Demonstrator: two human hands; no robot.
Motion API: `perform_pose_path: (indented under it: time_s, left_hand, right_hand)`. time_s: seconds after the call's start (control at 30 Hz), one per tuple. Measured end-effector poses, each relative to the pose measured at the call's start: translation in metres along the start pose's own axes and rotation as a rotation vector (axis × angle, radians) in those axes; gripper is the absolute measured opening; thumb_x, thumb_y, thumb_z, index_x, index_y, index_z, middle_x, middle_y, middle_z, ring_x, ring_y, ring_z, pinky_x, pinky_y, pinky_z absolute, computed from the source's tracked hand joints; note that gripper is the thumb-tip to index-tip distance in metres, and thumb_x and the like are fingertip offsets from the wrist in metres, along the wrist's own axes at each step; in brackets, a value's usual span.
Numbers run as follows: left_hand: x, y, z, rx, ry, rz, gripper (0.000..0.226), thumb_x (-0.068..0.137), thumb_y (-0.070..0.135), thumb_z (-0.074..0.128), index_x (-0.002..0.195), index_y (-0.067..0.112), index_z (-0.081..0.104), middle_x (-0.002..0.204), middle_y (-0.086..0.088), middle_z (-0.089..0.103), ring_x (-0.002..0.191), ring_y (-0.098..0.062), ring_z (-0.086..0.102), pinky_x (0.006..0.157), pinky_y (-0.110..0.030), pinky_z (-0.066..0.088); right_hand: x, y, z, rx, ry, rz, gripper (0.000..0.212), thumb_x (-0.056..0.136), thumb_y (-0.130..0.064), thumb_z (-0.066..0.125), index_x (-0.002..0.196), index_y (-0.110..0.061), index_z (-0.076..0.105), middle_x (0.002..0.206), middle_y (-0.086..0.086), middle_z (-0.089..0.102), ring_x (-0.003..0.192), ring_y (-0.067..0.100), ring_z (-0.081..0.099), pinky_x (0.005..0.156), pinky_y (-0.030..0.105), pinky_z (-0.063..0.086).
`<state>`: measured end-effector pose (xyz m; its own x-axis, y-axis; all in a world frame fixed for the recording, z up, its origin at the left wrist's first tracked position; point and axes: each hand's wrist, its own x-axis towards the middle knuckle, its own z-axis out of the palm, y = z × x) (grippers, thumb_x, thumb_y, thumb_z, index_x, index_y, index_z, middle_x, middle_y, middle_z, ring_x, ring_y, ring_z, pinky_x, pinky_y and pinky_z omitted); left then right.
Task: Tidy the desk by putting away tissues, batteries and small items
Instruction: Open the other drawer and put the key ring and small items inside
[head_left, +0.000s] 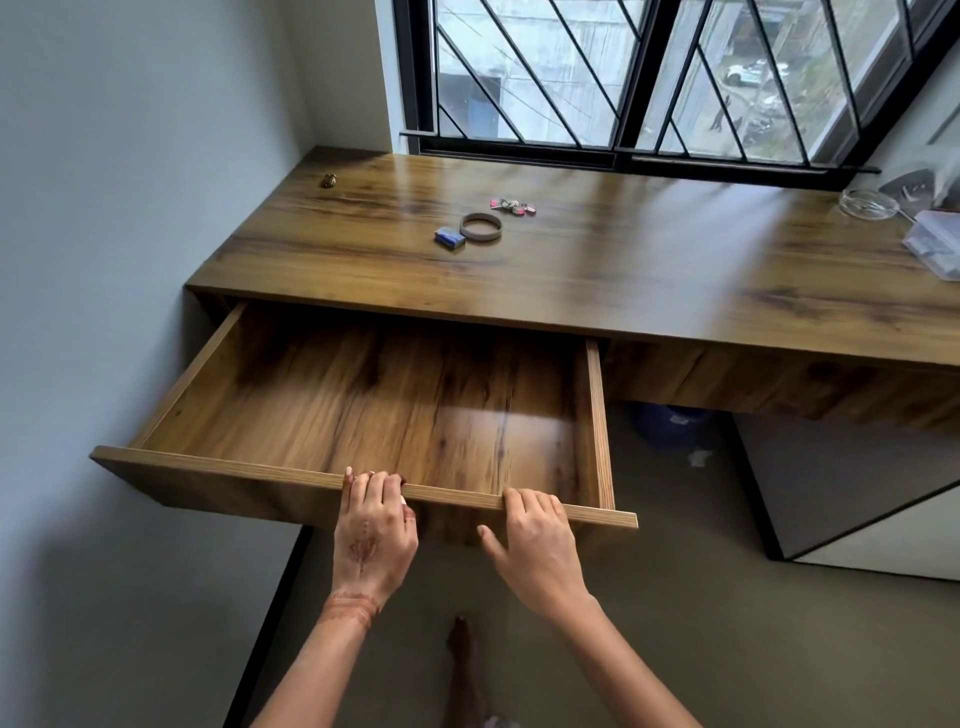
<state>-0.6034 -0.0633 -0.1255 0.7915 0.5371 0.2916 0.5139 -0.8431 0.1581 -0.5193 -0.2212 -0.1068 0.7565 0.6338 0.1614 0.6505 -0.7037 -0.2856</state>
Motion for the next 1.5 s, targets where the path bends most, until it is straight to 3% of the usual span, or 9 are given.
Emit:
perform_pose_path:
  time_s: [0.27,0.4,0.57,0.7,0.83,1.03,1.1,1.27,1.5]
  left_hand:
    - [0.000,0.002,-0.005,-0.007,-0.004,-0.006,0.042,0.082,0.023,0.031,0.092,0.003,0.066,0.088,-0.013,0.068,0.086,-0.029,0.063,0.107,-0.039,0.021]
    - [0.008,0.000,-0.010,-0.050,0.011,-0.002,0.041,0.087,0.027,0.031,0.085,0.008,0.067,0.078,-0.007,0.069,0.076,-0.022,0.063,0.108,-0.040,0.023]
    - [0.031,-0.002,-0.013,-0.065,0.060,-0.002,0.045,0.089,0.034,0.033,0.102,0.006,0.066,0.096,-0.009,0.071,0.092,-0.024,0.066,0.108,-0.049,0.027]
    - [0.074,0.003,-0.016,-0.118,0.083,-0.009,0.045,0.089,0.035,0.033,0.104,0.007,0.065,0.105,-0.010,0.069,0.102,-0.026,0.064,0.108,-0.052,0.026]
    - [0.130,0.008,-0.013,-0.156,0.111,-0.021,0.044,0.087,0.034,0.034,0.106,0.009,0.065,0.108,-0.009,0.068,0.105,-0.026,0.063,0.107,-0.052,0.029]
    - [0.237,0.007,0.007,-0.147,0.088,0.034,0.034,0.083,0.026,0.052,0.110,0.008,0.063,0.115,-0.010,0.066,0.110,-0.026,0.060,0.104,-0.050,0.035]
    - [0.276,0.009,0.011,-0.140,-0.005,0.027,0.041,0.084,0.023,0.059,0.121,0.007,0.056,0.126,-0.013,0.059,0.120,-0.027,0.053,0.109,-0.048,0.032]
    - [0.370,0.008,0.032,-0.101,-0.116,0.082,0.058,0.089,0.035,0.048,0.138,0.007,0.034,0.144,-0.013,0.039,0.133,-0.026,0.034,0.114,-0.038,0.021]
    - [0.455,-0.001,0.082,-0.226,-0.158,0.025,0.081,0.079,0.055,0.058,0.137,0.003,0.034,0.138,-0.014,0.044,0.125,-0.029,0.040,0.106,-0.035,0.031]
  right_hand:
    - [-0.003,-0.002,-0.006,0.007,-0.019,0.004,0.038,0.077,-0.041,0.067,0.101,-0.011,0.064,0.093,0.003,0.068,0.089,0.021,0.064,0.088,0.036,0.050]
    - [0.006,0.000,-0.013,0.068,-0.112,-0.009,0.036,0.090,-0.046,0.046,0.105,-0.015,0.058,0.104,0.001,0.063,0.098,0.017,0.057,0.093,0.030,0.042]
    - [0.028,0.000,-0.015,0.157,-0.053,-0.008,0.048,0.091,-0.050,0.040,0.121,-0.015,0.053,0.118,0.000,0.059,0.112,0.014,0.053,0.100,0.028,0.038]
    - [0.067,-0.005,-0.021,0.187,-0.037,0.018,0.066,0.084,-0.060,0.019,0.120,-0.017,0.054,0.122,-0.001,0.058,0.116,0.014,0.051,0.103,0.029,0.037]
    - [0.129,-0.002,-0.030,0.226,-0.022,0.020,0.044,0.092,-0.047,0.040,0.123,-0.018,0.051,0.129,-0.002,0.053,0.123,0.012,0.043,0.107,0.027,0.031]
    - [0.249,0.004,-0.035,0.230,0.043,0.075,0.043,0.092,-0.038,0.048,0.128,-0.014,0.048,0.134,0.002,0.048,0.125,0.017,0.041,0.104,0.028,0.034]
    - [0.293,0.007,-0.032,0.242,0.039,0.115,0.047,0.091,-0.034,0.051,0.132,-0.011,0.044,0.142,0.006,0.040,0.129,0.021,0.037,0.106,0.031,0.034]
    - [0.388,0.016,-0.014,0.242,-0.016,0.171,0.053,0.089,-0.025,0.054,0.136,-0.008,0.034,0.151,0.014,0.021,0.134,0.029,0.030,0.108,0.033,0.029]
    - [0.472,0.036,0.025,0.258,-0.060,0.261,0.053,0.090,-0.026,0.053,0.139,-0.015,0.035,0.138,0.021,0.033,0.123,0.036,0.036,0.104,0.037,0.030]
